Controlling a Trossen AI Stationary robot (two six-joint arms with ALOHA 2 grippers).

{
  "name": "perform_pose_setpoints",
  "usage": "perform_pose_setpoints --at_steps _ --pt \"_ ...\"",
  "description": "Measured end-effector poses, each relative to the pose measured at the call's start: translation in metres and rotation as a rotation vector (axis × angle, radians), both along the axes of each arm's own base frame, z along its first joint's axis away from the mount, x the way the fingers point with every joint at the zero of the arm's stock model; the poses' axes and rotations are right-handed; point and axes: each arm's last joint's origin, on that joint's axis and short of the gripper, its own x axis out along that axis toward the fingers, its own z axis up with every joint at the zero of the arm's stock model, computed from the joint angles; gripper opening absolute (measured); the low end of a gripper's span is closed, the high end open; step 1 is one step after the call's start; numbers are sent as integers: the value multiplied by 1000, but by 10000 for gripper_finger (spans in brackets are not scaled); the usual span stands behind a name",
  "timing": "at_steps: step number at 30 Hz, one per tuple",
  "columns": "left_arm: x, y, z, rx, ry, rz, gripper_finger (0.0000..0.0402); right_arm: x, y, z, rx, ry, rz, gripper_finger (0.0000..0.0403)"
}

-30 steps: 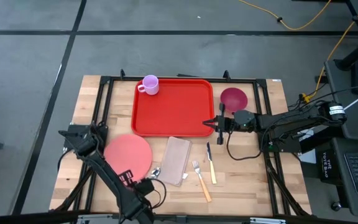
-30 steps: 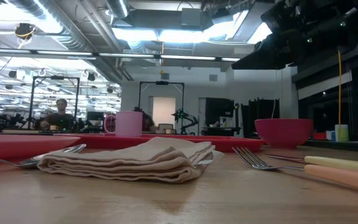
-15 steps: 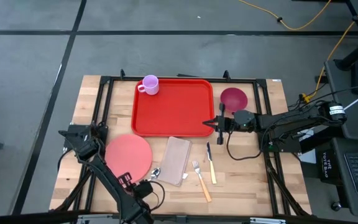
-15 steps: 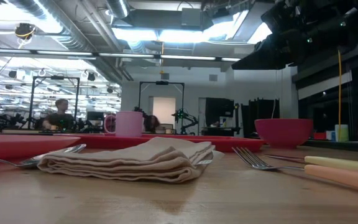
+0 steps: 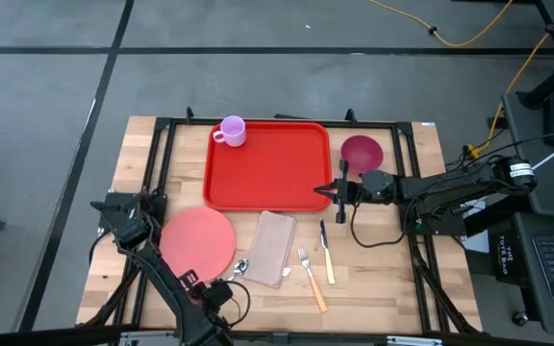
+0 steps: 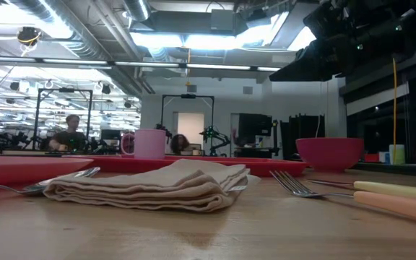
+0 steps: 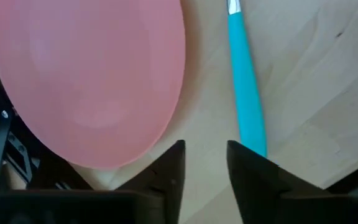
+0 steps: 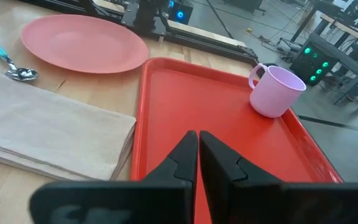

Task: Set up tray
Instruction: Put the light orange plate on top of the orange serving tray

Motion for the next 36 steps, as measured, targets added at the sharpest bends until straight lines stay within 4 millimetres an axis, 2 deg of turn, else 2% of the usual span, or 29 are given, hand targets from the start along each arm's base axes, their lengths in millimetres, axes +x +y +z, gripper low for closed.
perform_pose_setpoints --at_steps 5,10,15,19,36 --pt "-3 -1 -3 11 22 -92 160 0 0 0 0 0 0 23" --pt "-13 2 -19 50 100 -174 179 0 0 0 1 0 0 23" --pt "-20 4 -33 62 144 -223 178 0 0 0 1 1 0 23" --pt "-22 2 -43 26 153 -336 174 0 0 0 1 1 0 23" --pt "-26 -1 -43 16 188 -436 169 0 0 0 0 0 0 23"
